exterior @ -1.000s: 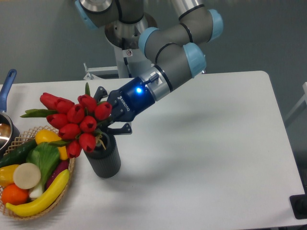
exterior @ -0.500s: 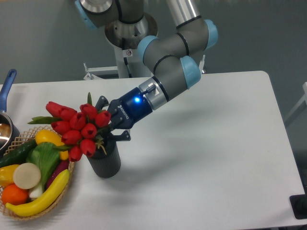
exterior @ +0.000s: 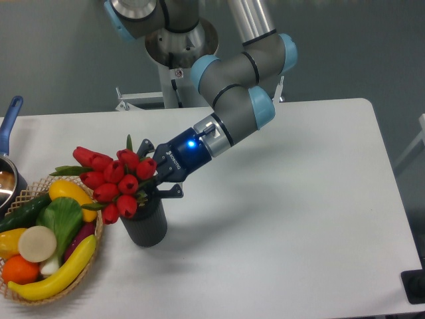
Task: Insert the flowers into the vase
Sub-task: 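Lower the tulip stems down into the vase, then open the gripper to release the tulips in the vase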
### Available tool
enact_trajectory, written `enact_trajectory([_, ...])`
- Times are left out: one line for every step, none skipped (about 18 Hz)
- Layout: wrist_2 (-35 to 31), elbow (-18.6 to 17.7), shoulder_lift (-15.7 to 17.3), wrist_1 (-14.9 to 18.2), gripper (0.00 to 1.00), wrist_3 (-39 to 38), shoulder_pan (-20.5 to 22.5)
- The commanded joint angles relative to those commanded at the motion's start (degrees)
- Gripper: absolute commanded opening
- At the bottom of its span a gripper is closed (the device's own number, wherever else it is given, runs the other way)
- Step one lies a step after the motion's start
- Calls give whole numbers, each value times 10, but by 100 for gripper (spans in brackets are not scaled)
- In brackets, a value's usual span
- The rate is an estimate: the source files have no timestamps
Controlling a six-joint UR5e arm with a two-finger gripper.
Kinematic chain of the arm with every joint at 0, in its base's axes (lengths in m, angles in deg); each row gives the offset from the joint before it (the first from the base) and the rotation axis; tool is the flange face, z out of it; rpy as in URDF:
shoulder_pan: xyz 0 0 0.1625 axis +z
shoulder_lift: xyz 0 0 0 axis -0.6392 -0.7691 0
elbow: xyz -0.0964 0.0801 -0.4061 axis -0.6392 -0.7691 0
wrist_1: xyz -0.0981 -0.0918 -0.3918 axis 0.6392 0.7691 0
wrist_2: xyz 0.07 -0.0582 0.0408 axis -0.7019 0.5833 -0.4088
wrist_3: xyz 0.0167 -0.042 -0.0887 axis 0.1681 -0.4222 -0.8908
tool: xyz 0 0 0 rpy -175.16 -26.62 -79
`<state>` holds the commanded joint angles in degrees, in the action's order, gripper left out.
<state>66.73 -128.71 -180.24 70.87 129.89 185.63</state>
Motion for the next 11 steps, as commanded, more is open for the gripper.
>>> enact_trajectory([0, -1, -2, 0, 53, 0, 0])
enact_trajectory([0, 0, -2, 0, 62, -1, 0])
enact_trajectory([0, 0, -3, 0, 70, 0, 1])
enact_trajectory([0, 0, -2, 0, 80, -1, 2])
enact_trajectory([0, 0, -2, 0, 92, -1, 3])
enact_trajectory([0, 0, -2, 1, 99, -2, 3])
enact_trajectory([0, -1, -2, 1, 100, -2, 4])
enact_trajectory([0, -1, -2, 1, 100, -2, 7])
enact_trajectory([-1, -2, -2, 1, 100, -1, 8])
enact_trajectory([-2, -2, -1, 1, 100, -2, 10])
enact_trajectory([-2, -2, 0, 1, 100, -3, 16])
